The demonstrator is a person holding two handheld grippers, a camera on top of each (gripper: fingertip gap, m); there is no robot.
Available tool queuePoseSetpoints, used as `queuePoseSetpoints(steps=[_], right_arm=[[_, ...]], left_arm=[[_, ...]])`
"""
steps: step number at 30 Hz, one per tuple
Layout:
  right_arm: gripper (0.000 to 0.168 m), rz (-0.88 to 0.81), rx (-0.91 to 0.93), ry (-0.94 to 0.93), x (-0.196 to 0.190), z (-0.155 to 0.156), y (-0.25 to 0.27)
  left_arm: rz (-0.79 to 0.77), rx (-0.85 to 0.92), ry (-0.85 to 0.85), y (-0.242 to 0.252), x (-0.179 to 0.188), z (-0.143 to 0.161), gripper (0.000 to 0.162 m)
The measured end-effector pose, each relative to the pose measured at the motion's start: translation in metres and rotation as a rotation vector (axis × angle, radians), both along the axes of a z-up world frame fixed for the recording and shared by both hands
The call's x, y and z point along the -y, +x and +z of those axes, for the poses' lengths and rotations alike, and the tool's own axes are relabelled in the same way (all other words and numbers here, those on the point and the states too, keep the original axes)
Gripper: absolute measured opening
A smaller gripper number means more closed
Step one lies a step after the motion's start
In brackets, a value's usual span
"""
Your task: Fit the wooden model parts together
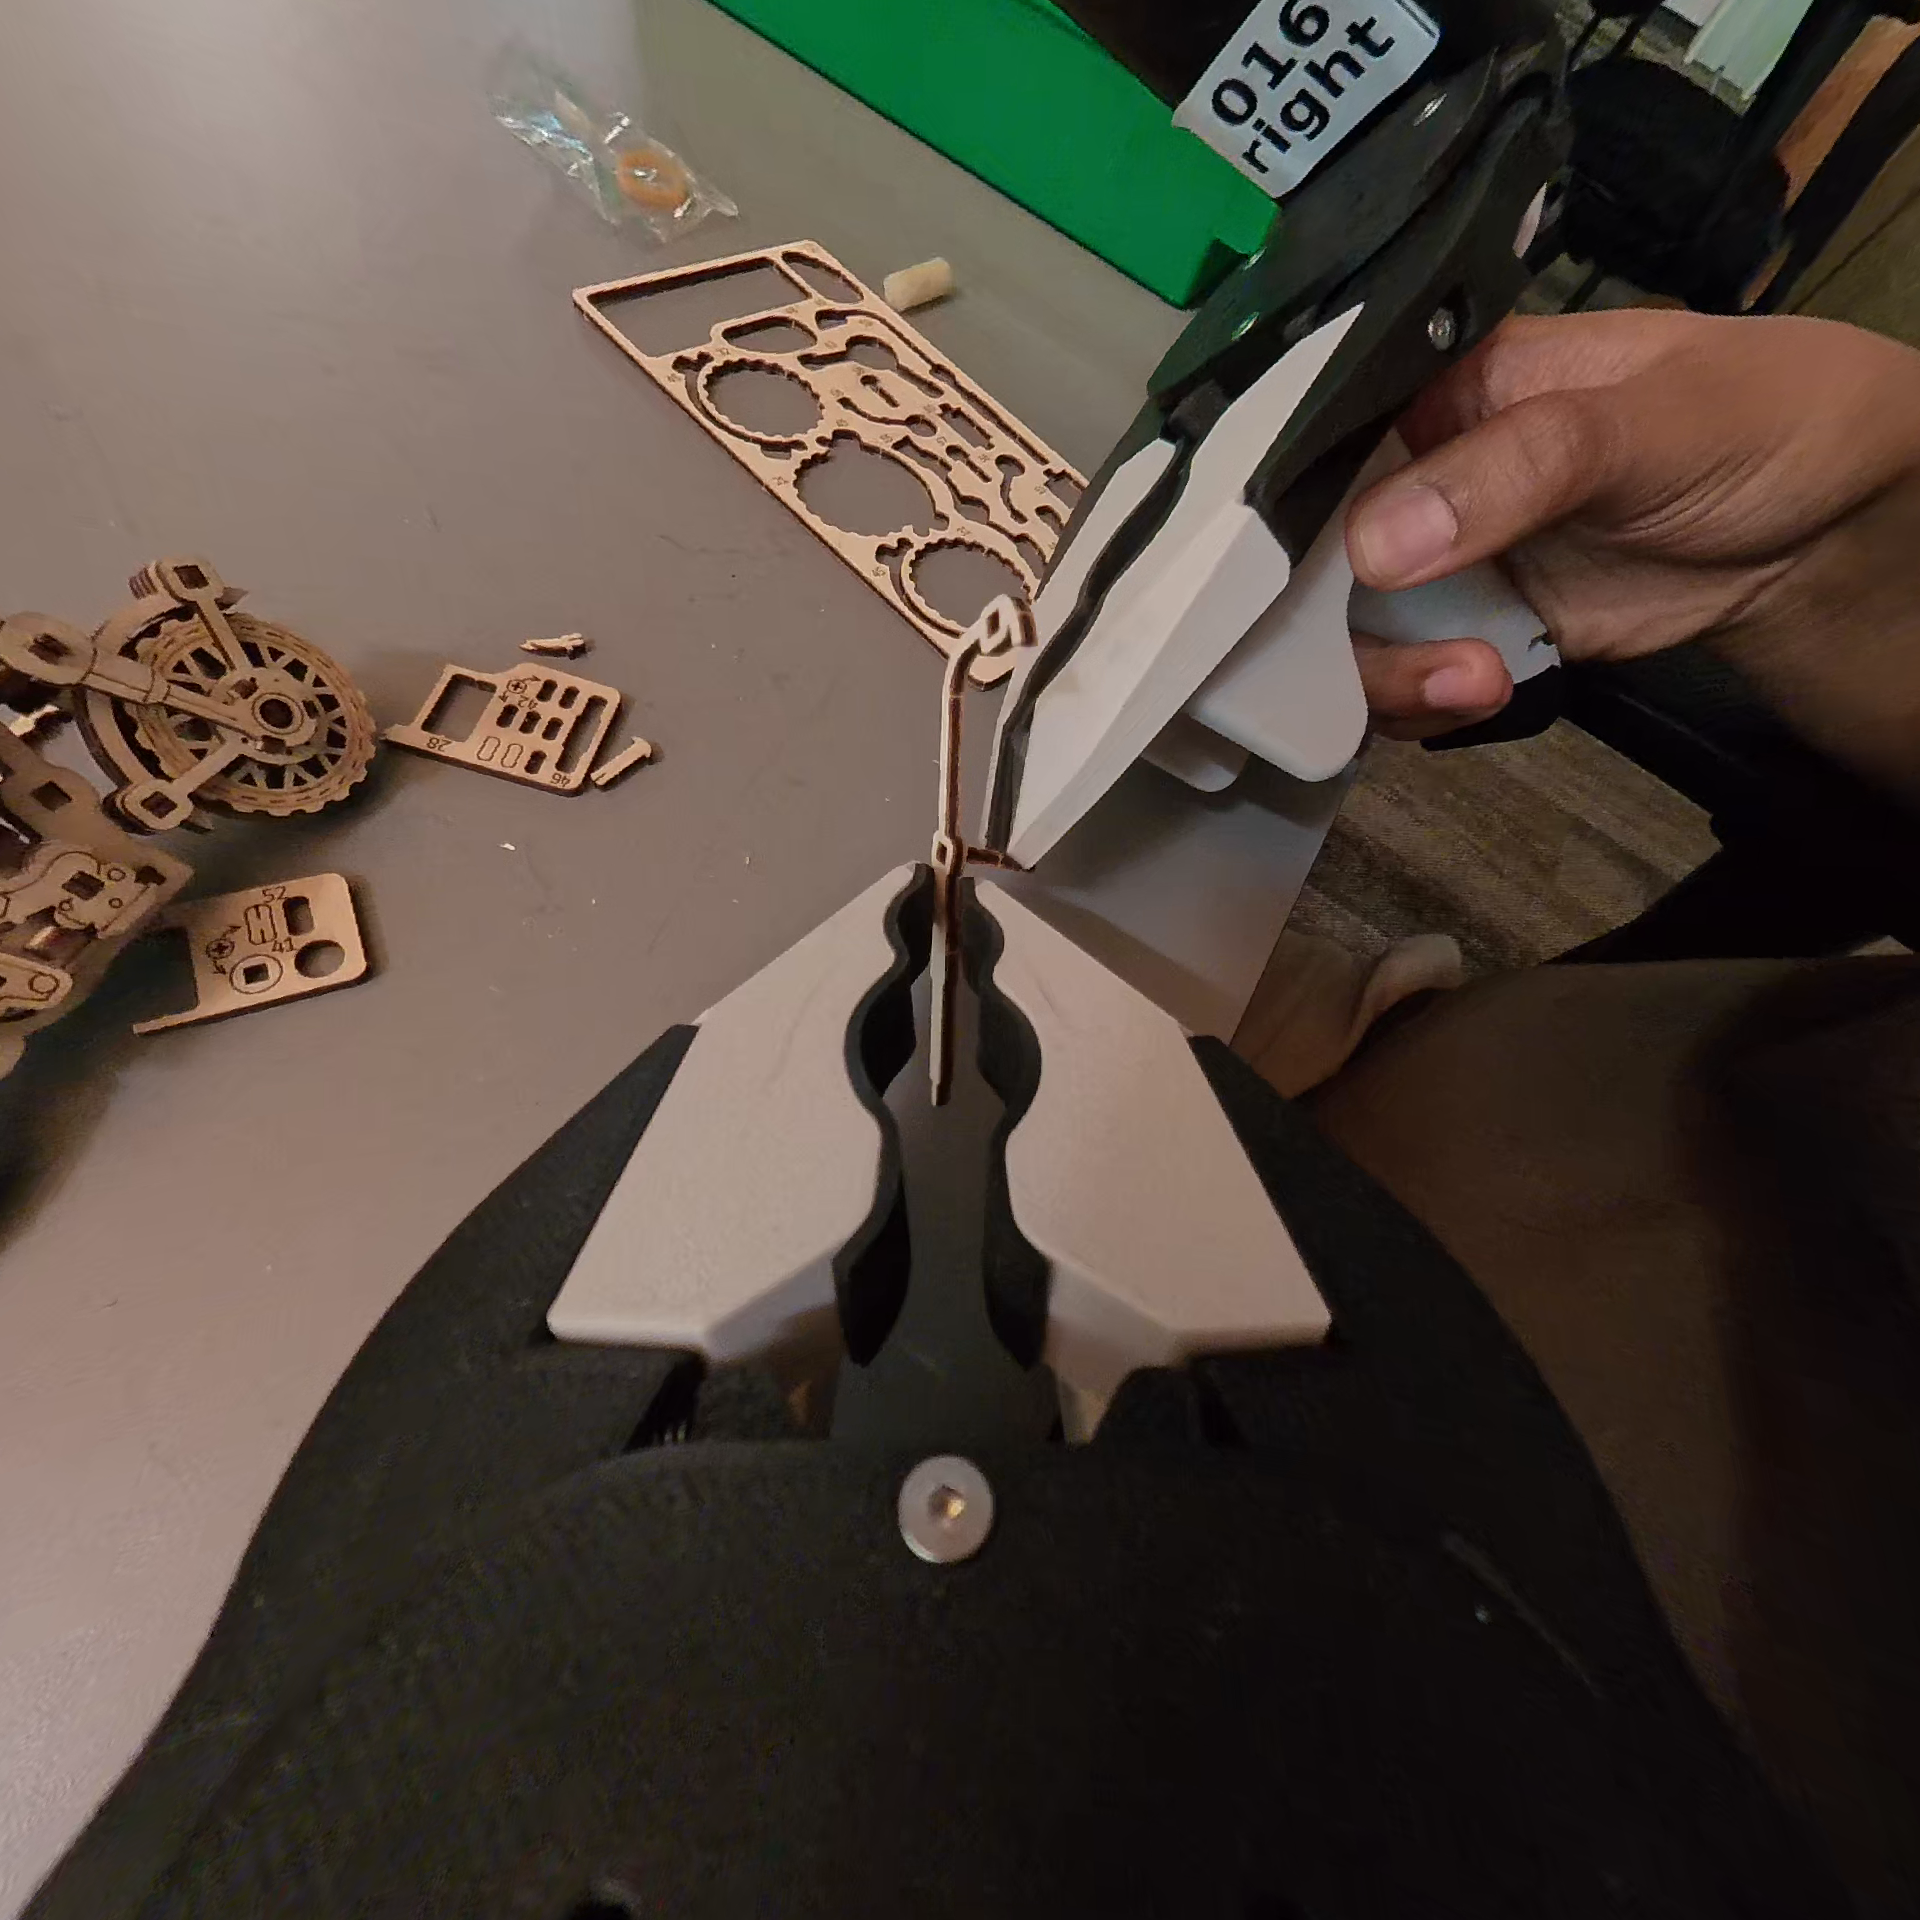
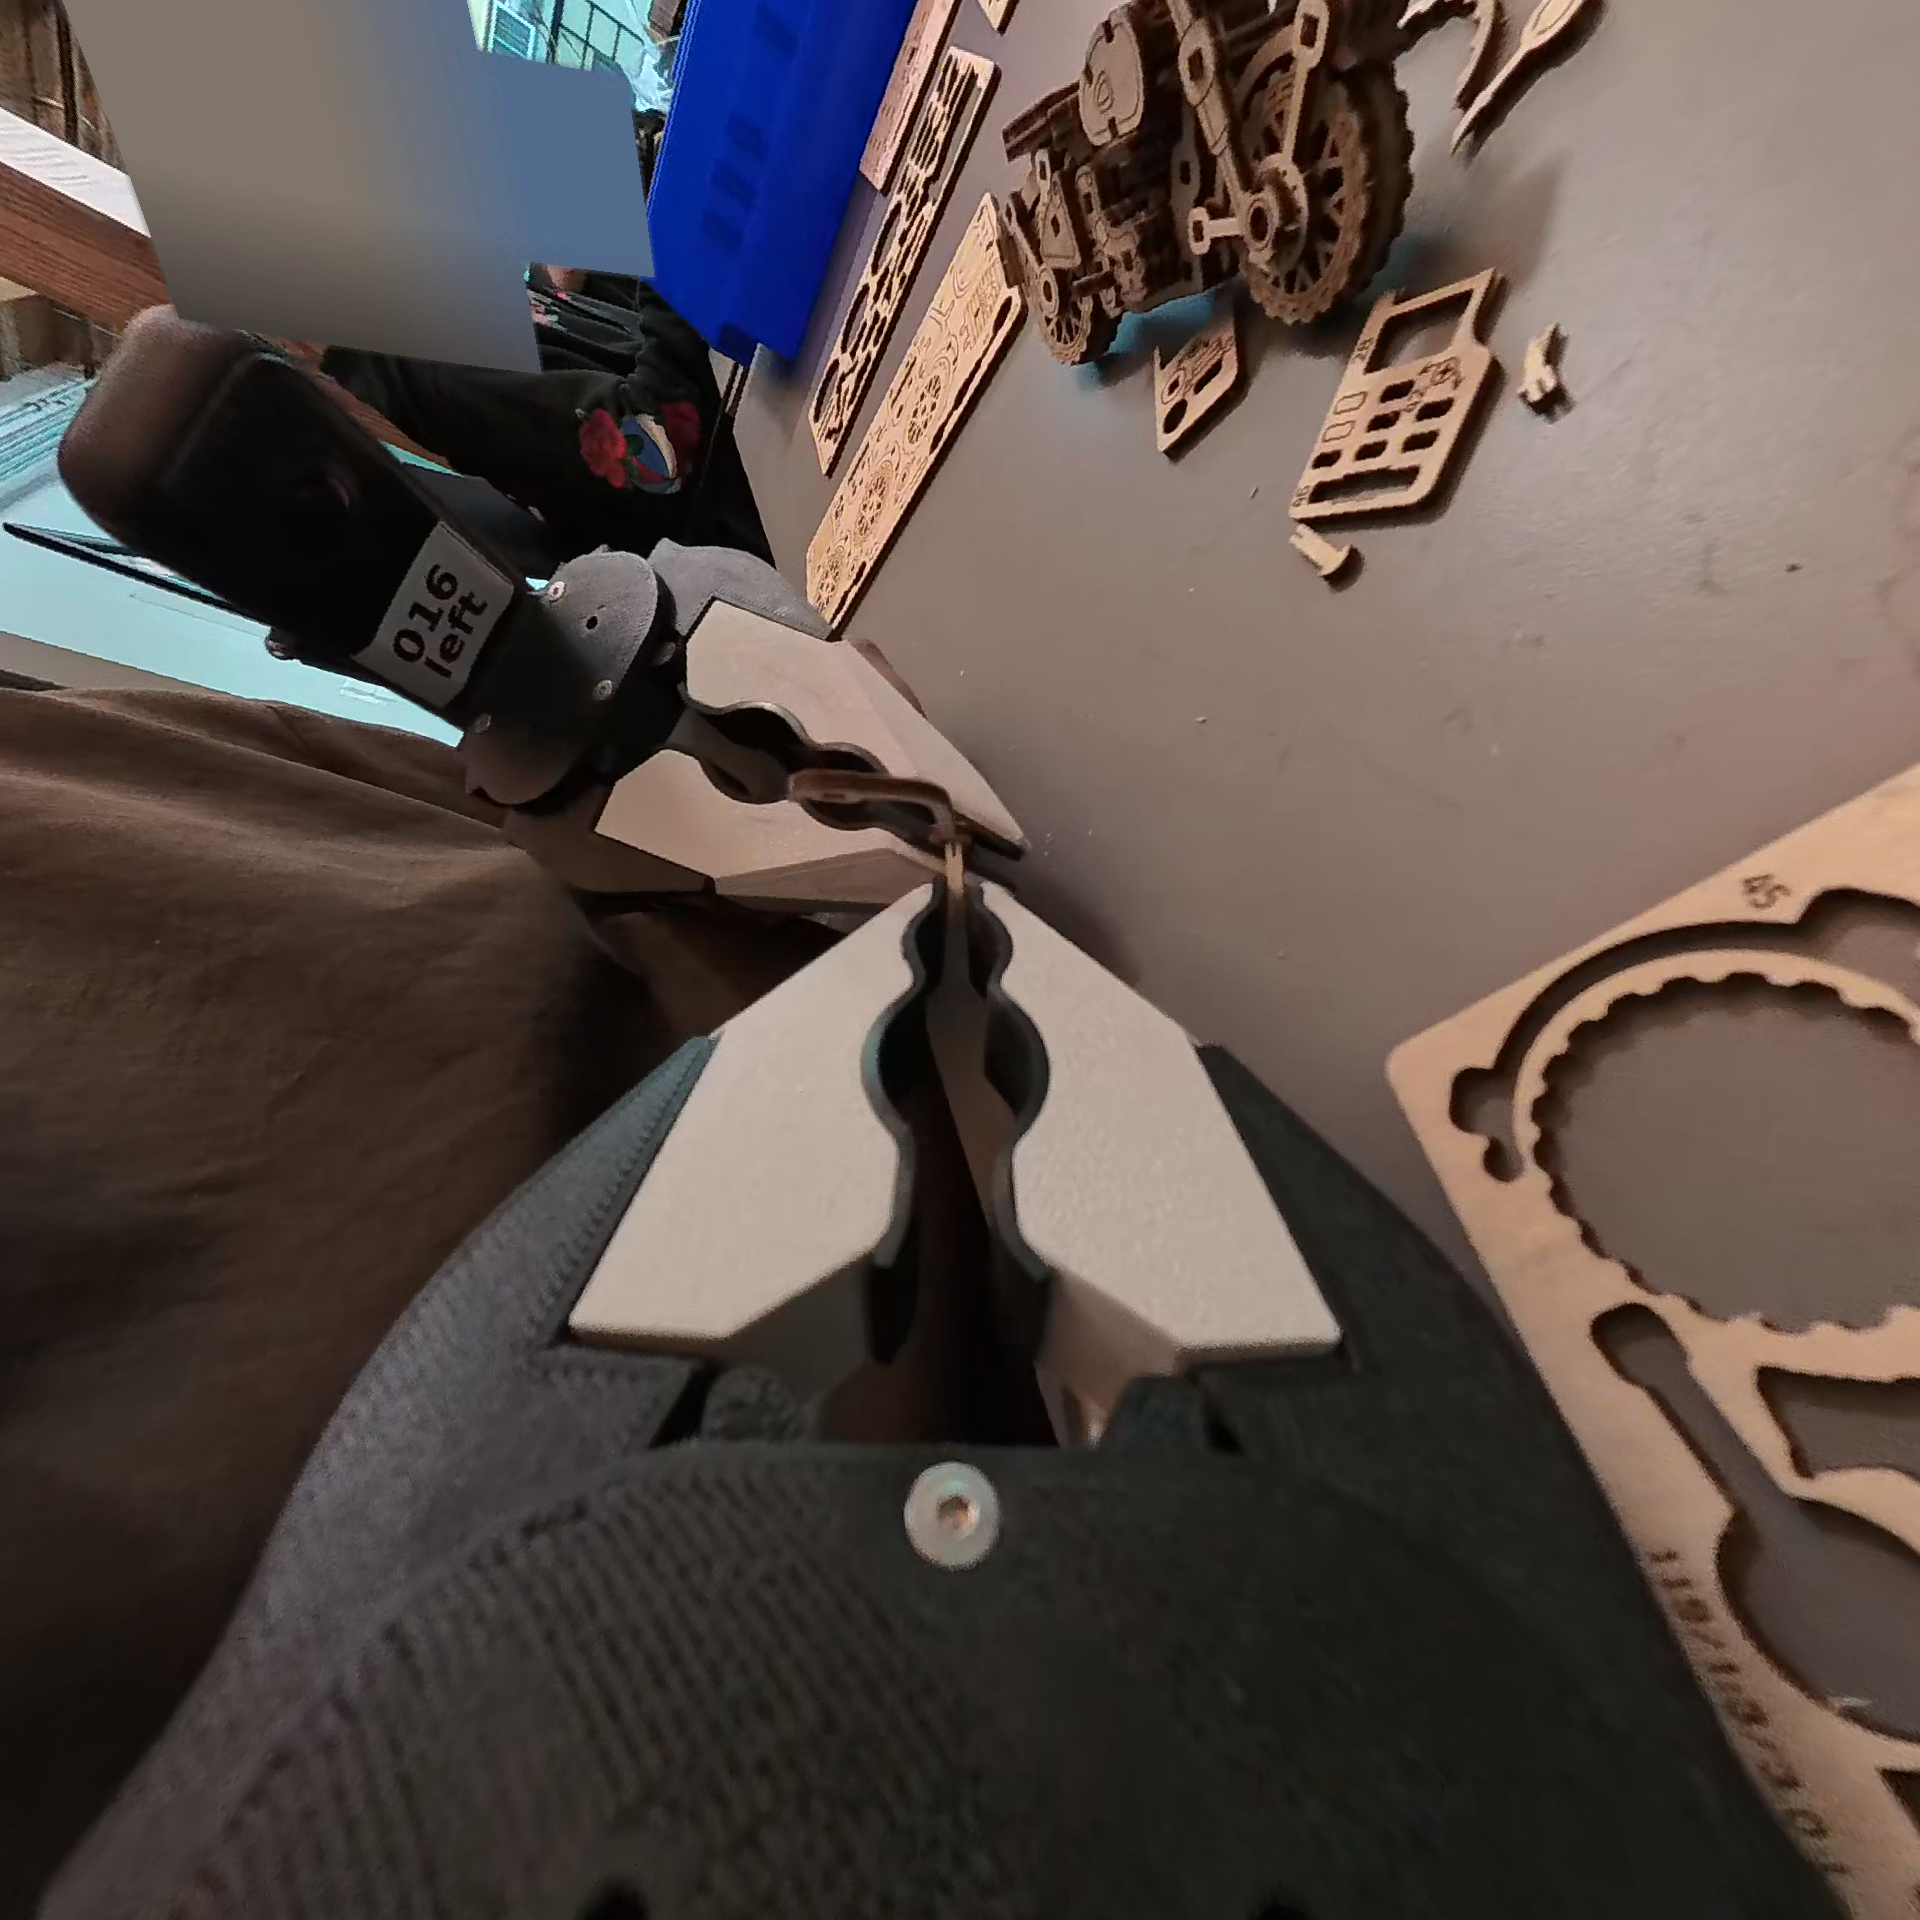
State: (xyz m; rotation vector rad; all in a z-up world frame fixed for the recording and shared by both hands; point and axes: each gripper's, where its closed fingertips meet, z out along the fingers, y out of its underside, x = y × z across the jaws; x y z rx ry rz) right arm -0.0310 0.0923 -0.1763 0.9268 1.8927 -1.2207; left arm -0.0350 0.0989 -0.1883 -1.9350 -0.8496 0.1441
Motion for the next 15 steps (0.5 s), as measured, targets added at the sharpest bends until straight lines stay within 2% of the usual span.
queuePoseSetpoints(steps=[15], right_arm=[[0.002,-0.005,0.079,-0.056,-0.0018,0.0027,-0.001]], left_arm=[[-0.022,-0.005,-0.016,0.0028,-0.0007,-0.0015,0.0]])
